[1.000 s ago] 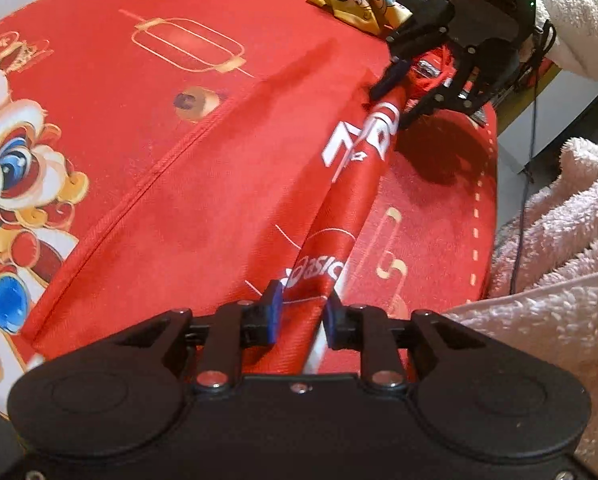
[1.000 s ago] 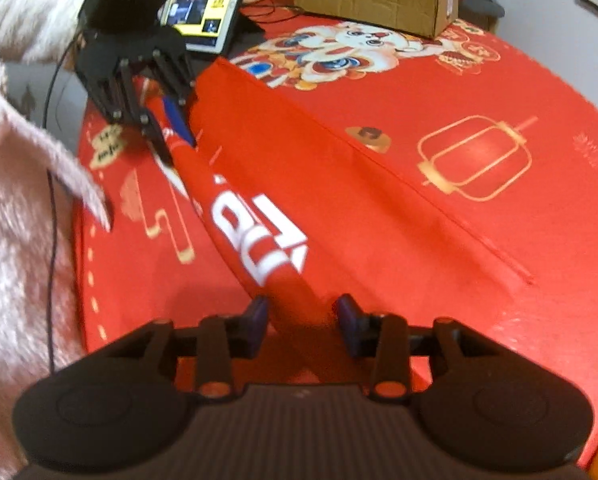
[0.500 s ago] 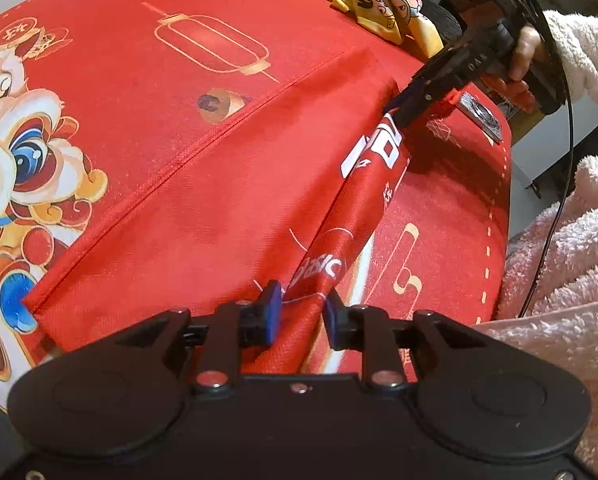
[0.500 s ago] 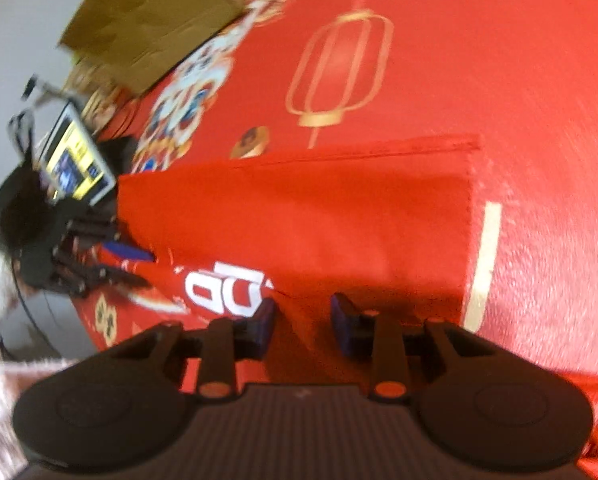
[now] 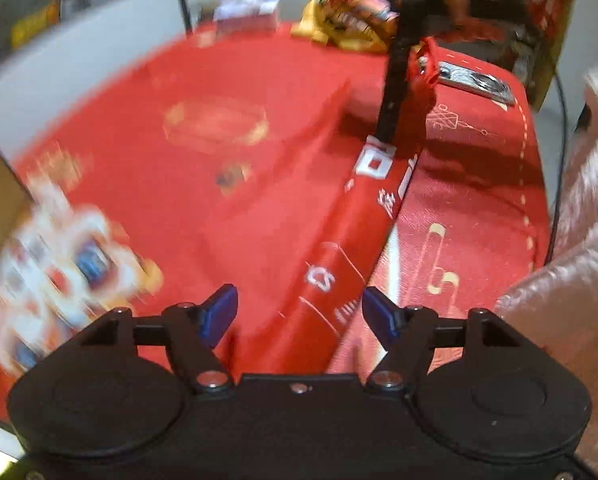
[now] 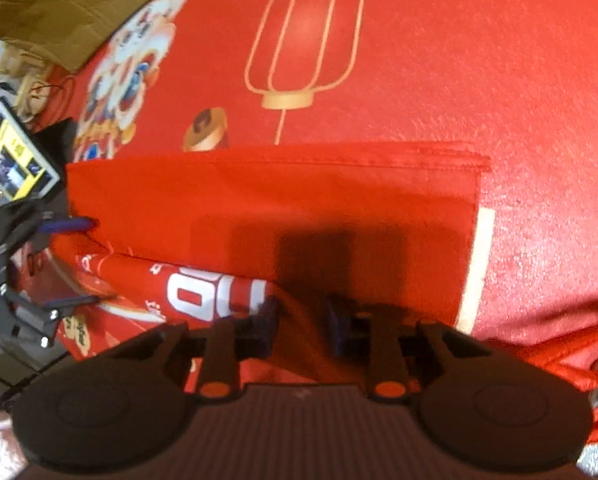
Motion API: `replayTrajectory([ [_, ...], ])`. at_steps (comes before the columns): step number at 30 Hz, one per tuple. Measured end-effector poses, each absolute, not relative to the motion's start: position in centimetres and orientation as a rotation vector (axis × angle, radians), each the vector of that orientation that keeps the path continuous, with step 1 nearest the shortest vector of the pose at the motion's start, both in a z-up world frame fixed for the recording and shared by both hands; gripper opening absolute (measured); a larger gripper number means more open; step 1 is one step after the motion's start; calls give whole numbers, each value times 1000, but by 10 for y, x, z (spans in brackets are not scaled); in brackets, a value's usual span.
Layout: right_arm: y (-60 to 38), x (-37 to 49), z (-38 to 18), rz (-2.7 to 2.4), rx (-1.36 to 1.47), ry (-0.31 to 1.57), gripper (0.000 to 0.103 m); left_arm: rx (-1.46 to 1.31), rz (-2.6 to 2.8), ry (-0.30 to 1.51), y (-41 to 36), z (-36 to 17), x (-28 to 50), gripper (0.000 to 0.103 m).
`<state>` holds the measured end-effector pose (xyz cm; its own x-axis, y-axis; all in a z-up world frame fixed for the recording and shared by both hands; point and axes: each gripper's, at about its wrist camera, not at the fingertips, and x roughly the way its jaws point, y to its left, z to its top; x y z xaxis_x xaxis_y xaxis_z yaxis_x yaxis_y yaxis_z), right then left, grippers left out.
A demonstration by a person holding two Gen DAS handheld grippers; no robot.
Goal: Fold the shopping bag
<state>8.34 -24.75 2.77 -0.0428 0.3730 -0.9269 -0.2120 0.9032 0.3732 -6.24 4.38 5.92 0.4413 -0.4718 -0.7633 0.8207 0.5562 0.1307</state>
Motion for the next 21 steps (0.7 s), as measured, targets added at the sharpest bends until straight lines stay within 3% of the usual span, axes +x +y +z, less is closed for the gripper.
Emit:
replayTrajectory([
  [2, -245, 84, 28, 439, 126, 1557, 23, 552, -856, 670, 43, 67, -75, 63],
  [4, -241, 82, 29, 408, 113, 1558, 23, 539, -868, 655, 39, 72, -83, 49],
  [5, -239, 81, 30, 395, 103, 1554, 23, 521, -872, 662, 36, 73, -86, 47],
  [8, -233, 77, 31, 368, 71, 1543, 23, 479, -838, 693, 30, 67, -92, 47],
  [15, -232, 76, 34, 367, 70, 1535, 23, 354, -714, 764, 39, 52, -91, 31],
  [21, -233, 78, 33, 375, 68, 1540, 23, 204, -600, 800, 50, 50, -77, 30],
])
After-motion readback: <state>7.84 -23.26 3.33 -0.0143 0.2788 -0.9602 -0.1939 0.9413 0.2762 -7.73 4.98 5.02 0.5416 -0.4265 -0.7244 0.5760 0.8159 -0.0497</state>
